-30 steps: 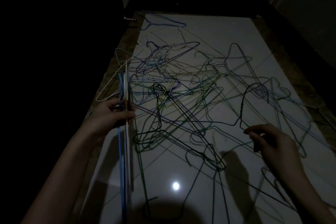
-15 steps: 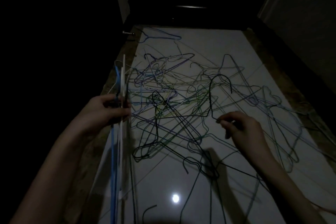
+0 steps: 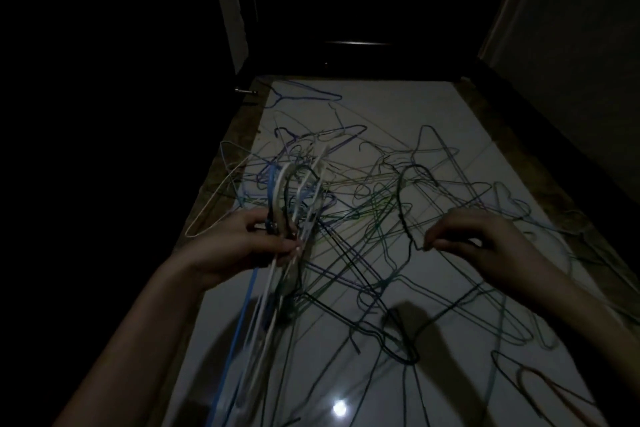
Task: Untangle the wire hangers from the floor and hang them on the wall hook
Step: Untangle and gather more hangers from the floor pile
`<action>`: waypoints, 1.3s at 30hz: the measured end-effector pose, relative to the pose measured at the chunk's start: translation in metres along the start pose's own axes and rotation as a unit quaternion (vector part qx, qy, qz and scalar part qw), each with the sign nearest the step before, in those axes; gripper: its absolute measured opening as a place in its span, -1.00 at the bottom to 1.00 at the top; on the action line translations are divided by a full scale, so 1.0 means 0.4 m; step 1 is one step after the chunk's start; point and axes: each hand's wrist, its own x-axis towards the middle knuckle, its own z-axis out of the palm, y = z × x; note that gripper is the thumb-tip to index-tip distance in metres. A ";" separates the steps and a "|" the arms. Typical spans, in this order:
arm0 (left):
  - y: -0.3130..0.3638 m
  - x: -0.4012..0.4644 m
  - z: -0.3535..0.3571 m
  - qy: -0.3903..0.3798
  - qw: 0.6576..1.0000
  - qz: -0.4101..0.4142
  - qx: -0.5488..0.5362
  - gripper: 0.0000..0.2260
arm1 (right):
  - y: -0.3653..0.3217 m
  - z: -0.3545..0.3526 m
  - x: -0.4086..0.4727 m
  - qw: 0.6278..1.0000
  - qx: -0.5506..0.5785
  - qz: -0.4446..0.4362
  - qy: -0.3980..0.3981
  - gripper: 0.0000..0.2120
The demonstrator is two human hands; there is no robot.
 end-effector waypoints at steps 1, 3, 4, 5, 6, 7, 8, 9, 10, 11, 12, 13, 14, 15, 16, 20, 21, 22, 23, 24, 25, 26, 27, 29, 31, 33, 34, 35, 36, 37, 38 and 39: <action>0.002 -0.001 0.010 -0.016 1.000 -0.002 -0.004 -0.86 | -0.003 0.008 0.008 1.000 0.006 -0.012 -0.013 -0.64; 0.004 -0.003 0.032 -0.050 0.999 -0.001 -0.019 -0.87 | -0.006 0.024 0.020 0.999 0.028 -0.018 -0.030 -0.64; 0.004 -0.005 0.044 -0.065 0.997 -0.001 -0.033 -0.87 | -0.008 0.033 0.024 0.998 0.041 -0.018 -0.033 -0.65; 0.003 -0.006 0.056 -0.077 0.996 -0.003 -0.046 -0.87 | -0.010 0.043 0.027 0.998 0.053 -0.018 -0.036 -0.68; 0.001 -0.009 0.070 -0.088 0.995 -0.005 -0.055 -0.87 | -0.014 0.052 0.030 0.997 0.060 -0.021 -0.039 -0.70; -0.001 -0.010 0.085 -0.096 0.993 -0.007 -0.062 -0.87 | -0.017 0.061 0.033 0.997 0.064 -0.026 -0.043 -0.72; -0.003 -0.011 0.098 -0.103 0.992 -0.009 -0.068 -0.87 | -0.018 0.071 0.037 0.996 0.068 -0.031 -0.045 -0.73; -0.006 -0.011 0.112 -0.110 0.991 -0.012 -0.077 -0.87 | -0.019 0.081 0.040 0.996 0.073 -0.034 -0.045 -0.74; -0.009 -0.010 0.123 -0.116 0.989 -0.013 -0.087 -0.86 | -0.018 0.090 0.043 0.996 0.077 -0.035 -0.042 -0.74; -0.013 -0.008 0.132 -0.124 0.988 -0.013 -0.093 -0.85 | -0.015 0.098 0.046 0.996 0.078 -0.034 -0.038 -0.75; -0.016 -0.008 0.139 -0.131 0.987 -0.012 -0.095 -0.84 | -0.013 0.103 0.047 0.996 0.079 -0.032 -0.033 -0.76; -0.019 -0.008 0.143 -0.139 0.986 -0.011 -0.096 -0.84 | -0.009 0.107 0.048 0.996 0.081 -0.028 -0.028 -0.77; -0.020 -0.009 0.147 -0.146 0.984 -0.009 -0.098 -0.83 | -0.005 0.109 0.048 0.996 0.084 -0.022 -0.023 -0.76; -0.022 -0.011 0.150 -0.153 0.983 -0.006 -0.101 -0.81 | -0.003 0.111 0.049 0.996 0.088 -0.017 -0.015 -0.74; -0.022 -0.013 0.154 -0.160 0.982 -0.003 -0.104 -0.79 | -0.003 0.112 0.050 0.996 0.092 -0.013 -0.008 -0.73; -0.021 -0.015 0.163 -0.157 0.980 -0.002 -0.120 -0.71 | -0.007 0.117 0.057 0.992 0.116 -0.030 0.023 -0.70; -0.021 -0.014 0.165 -0.153 0.980 0.002 -0.127 -0.69 | -0.009 0.120 0.058 0.992 0.122 -0.027 0.030 -0.71; -0.021 -0.011 0.166 -0.147 0.980 0.004 -0.132 -0.66 | -0.011 0.124 0.060 0.991 0.131 -0.019 0.035 -0.74; -0.023 -0.008 0.167 -0.143 0.980 0.006 -0.137 -0.65 | -0.013 0.128 0.062 0.989 0.141 -0.008 0.039 -0.77; -0.025 -0.006 0.169 -0.140 0.980 0.008 -0.142 -0.65 | -0.014 0.134 0.062 0.988 0.148 0.004 0.046 -0.80; -0.027 -0.004 0.170 -0.138 0.980 0.010 -0.144 -0.67 | -0.015 0.141 0.063 0.986 0.154 0.016 0.056 -0.80; -0.029 -0.001 0.171 -0.136 0.980 0.012 -0.144 -0.70 | -0.013 0.149 0.062 0.984 0.159 0.027 0.070 -0.80; -0.032 0.002 0.172 -0.131 0.981 0.013 -0.145 -0.73 | -0.010 0.155 0.061 0.982 0.165 0.038 0.087 -0.80; -0.039 0.012 0.173 -0.109 0.982 0.010 -0.157 -0.76 | -0.009 0.162 0.054 0.975 0.182 0.055 0.116 -0.82; -0.043 0.023 0.172 -0.078 0.981 0.012 -0.176 -0.77 | -0.014 0.164 0.039 0.969 0.205 0.068 0.122 -0.87; -0.048 0.034 0.171 -0.042 0.982 0.024 -0.184 -0.79 | -0.024 0.169 0.021 0.969 0.214 0.088 0.088 -0.95; -0.049 0.038 0.172 -0.022 0.982 0.033 -0.185 -0.80 | -0.029 0.175 0.010 0.969 0.218 0.098 0.065 -0.98; -0.050 0.042 0.174 -0.003 0.982 0.043 -0.187 -0.81 | -0.033 0.185 0.000 0.966 0.229 0.108 0.044 -0.98; -0.049 0.046 0.178 0.016 0.980 0.053 -0.192 -0.82 | -0.038 0.195 -0.009 0.962 0.243 0.120 0.025 -0.97; -0.048 0.050 0.182 0.031 0.977 0.066 -0.202 -0.83 | -0.045 0.205 -0.015 0.958 0.256 0.133 0.008 -0.96; -0.046 0.054 0.187 0.046 0.972 0.079 -0.215 -0.84 | -0.051 0.213 -0.020 0.953 0.266 0.144 -0.009 -0.91; -0.043 0.059 0.193 0.065 0.969 0.092 -0.220 -0.86 | -0.057 0.221 -0.023 0.949 0.273 0.156 -0.026 -0.84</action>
